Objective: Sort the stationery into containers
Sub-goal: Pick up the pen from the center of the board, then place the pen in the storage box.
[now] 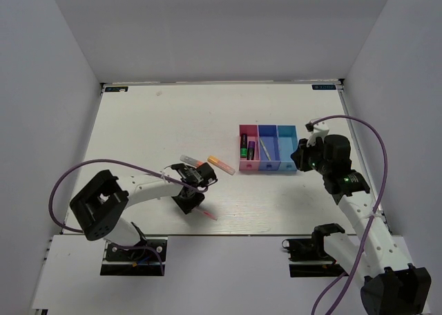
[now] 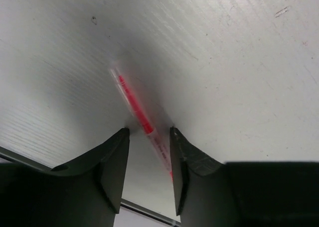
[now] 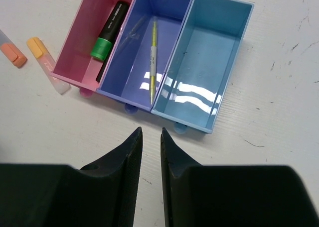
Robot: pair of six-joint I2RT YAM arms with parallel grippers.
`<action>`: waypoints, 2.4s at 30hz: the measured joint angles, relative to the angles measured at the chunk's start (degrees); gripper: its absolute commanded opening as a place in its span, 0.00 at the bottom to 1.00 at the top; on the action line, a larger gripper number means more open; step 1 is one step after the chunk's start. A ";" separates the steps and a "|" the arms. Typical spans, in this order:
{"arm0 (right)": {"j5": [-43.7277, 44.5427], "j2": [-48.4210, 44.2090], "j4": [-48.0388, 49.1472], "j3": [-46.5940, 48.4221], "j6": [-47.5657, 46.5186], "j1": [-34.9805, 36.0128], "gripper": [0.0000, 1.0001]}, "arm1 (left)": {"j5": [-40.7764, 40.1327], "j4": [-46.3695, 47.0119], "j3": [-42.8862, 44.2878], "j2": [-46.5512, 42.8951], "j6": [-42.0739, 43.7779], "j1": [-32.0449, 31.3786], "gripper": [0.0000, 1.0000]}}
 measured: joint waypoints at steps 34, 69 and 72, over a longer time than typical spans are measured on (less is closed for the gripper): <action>-2.91 1.05 -0.63 -0.72 -3.21 -2.23 0.06 | -4.02 -0.04 52.68 19.43 41.05 -2.91 0.00; -5.42 1.88 -0.46 -1.03 -2.67 -7.80 0.46 | 11.26 23.87 66.64 43.10 46.93 5.07 0.49; -6.03 1.88 -0.46 -1.05 -2.67 -8.17 0.46 | 11.45 23.28 66.71 43.19 46.93 5.07 0.35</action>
